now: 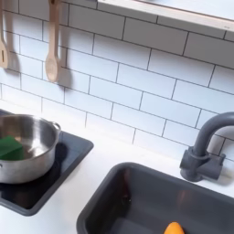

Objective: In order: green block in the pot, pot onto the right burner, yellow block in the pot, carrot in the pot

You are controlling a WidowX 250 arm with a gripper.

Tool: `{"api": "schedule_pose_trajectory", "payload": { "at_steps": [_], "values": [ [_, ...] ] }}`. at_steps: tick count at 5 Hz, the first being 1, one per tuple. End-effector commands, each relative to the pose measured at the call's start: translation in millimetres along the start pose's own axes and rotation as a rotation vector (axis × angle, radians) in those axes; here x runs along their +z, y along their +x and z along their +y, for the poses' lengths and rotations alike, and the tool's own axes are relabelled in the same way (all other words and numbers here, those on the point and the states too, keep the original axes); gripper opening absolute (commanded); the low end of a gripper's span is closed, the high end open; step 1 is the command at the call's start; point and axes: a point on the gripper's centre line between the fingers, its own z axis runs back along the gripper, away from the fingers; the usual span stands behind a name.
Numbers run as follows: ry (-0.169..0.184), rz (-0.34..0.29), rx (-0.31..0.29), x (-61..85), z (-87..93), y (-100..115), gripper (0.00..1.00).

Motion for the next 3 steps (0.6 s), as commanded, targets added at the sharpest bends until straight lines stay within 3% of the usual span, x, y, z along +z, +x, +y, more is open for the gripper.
{"api": "schedule_pose_trajectory", "payload": {
  "at_steps": [1, 3],
  "values": [
    [0.01, 0.021, 0.081, -0.5, 5.8, -9.5, 1.0],
    [0.032, 0.034, 0.137, -5.6, 14.1, -13.2, 1.0]
  ]
}}
